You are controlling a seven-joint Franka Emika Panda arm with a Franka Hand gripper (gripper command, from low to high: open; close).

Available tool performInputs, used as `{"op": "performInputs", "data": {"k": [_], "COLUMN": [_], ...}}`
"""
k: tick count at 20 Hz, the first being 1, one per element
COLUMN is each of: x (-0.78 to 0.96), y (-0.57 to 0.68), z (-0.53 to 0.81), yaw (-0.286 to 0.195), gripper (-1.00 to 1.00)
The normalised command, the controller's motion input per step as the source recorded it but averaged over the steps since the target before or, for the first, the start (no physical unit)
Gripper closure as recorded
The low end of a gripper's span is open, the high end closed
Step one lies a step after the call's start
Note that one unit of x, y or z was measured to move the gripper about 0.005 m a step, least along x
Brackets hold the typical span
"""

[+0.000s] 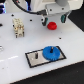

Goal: Insert the blue gear onto the right peg, followed by the red gear

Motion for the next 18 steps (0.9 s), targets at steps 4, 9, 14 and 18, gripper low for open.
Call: {"op": "performInputs", "data": {"k": [4,9,14,18], "x": [-0.32,-0.41,-0.39,-0.37], "y": [0.01,-0.10,-0.12,-0.10], "z": [-0.37,-0.30,-0.18,-0.16], "yaw": [0.000,0.000,0.000,0.000], "gripper": [-1.00,-1.00,1.00,1.00]}}
